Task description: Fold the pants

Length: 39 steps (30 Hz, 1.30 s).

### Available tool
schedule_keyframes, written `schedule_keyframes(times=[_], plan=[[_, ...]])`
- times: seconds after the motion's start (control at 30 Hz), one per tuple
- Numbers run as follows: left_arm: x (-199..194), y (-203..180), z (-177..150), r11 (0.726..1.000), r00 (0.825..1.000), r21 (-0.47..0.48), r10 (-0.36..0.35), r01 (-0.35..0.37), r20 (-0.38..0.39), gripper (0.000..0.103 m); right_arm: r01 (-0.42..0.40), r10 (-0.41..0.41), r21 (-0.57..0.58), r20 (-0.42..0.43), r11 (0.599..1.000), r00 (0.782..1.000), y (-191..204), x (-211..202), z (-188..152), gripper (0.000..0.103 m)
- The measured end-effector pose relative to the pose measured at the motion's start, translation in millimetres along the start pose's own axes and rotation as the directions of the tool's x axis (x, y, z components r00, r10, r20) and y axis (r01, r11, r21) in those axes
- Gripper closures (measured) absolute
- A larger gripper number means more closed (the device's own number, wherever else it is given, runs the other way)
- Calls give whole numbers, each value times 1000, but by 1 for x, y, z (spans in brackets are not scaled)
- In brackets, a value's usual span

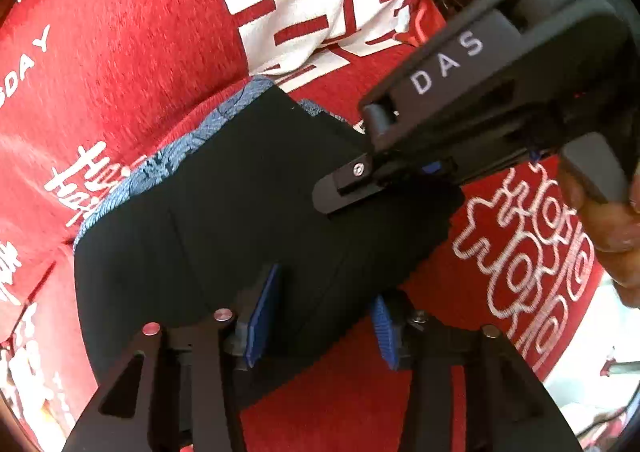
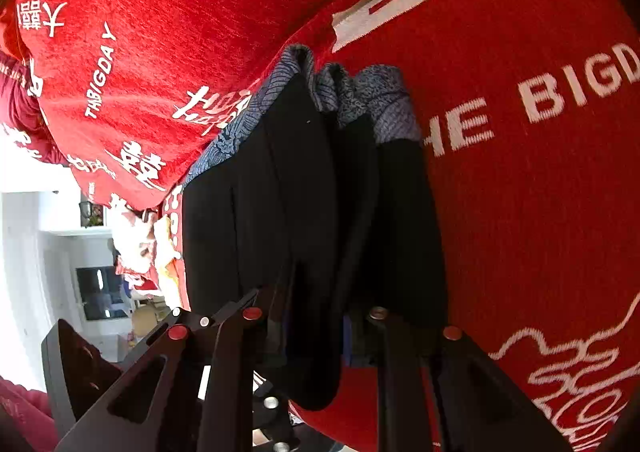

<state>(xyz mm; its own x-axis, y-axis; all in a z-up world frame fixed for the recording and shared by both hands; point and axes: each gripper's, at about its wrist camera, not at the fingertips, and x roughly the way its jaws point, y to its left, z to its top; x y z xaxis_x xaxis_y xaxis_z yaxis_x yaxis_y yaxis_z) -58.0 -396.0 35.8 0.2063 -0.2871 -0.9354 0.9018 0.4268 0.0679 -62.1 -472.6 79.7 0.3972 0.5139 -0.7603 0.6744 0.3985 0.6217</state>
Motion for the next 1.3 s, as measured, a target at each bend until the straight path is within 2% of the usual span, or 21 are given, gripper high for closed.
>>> schedule_keyframes(times=[0.03,0.17,0.3,0.37,0.43,0.53,0.6,0.67,0.7,0.77,0.83,0.93,1.03,1.07,1.13,1.2,1.3], plan=[[-3,3,-2,1000,1000,-2,-3,3,-6,41,7,-7,-3,4,1000,1000,3,-2,-2,83],[-26,29,-13,997,999,-67,-47,46,-5,39,70,-69,-34,18,997,997,18,-8,-2,83],[-45,78,-16,986,998,-158,55,-52,14,39,144,-143,-72,16,987,990,17,-17,-14,83],[-42,114,-12,964,993,-240,117,-115,-7,39,173,-173,-79,10,982,985,19,-17,-21,81],[-30,155,-8,924,981,-330,184,-195,-64,39,204,-204,-80,2,976,979,21,-17,-24,80],[-10,209,-7,854,973,-466,195,-231,-125,39,230,-231,-66,-7,971,973,18,-19,-23,79],[-1,224,-8,833,972,-502,181,-233,-150,39,282,-283,-71,4,957,959,25,-22,-20,78],[5,232,-6,824,975,-522,164,-219,-149,39,349,-341,-115,82,930,937,38,-34,-18,78],[8,236,-5,821,976,-529,159,-215,-151,39,356,-339,-142,131,923,931,47,-41,-15,78],[16,245,-3,808,976,-548,154,-213,-153,39,320,-288,-165,188,933,939,61,-51,-6,78],[23,249,-3,794,974,-567,149,-221,-171,38,295,-261,-179,190,939,946,72,-47,10,78],[38,248,-6,792,965,-557,154,-249,-211,38,307,-276,-209,163,928,947,82,-22,31,78],[42,238,-5,823,956,-492,205,-283,-208,38,362,-350,-191,94,913,932,66,7,37,79],[42,235,-5,832,955,-473,219,-291,-202,38,360,-352,-173,77,917,933,58,12,37,79],[45,229,-4,845,949,-435,248,-311,-197,38,310,-298,-143,102,940,949,45,10,32,79],[46,232,-5,839,950,-449,241,-306,-197,38,296,-283,-138,106,945,953,42,5,28,80],[37,242,-6,818,956,-497,220,-289,-195,38,330,-317,-179,101,927,943,47,5,25,80]])
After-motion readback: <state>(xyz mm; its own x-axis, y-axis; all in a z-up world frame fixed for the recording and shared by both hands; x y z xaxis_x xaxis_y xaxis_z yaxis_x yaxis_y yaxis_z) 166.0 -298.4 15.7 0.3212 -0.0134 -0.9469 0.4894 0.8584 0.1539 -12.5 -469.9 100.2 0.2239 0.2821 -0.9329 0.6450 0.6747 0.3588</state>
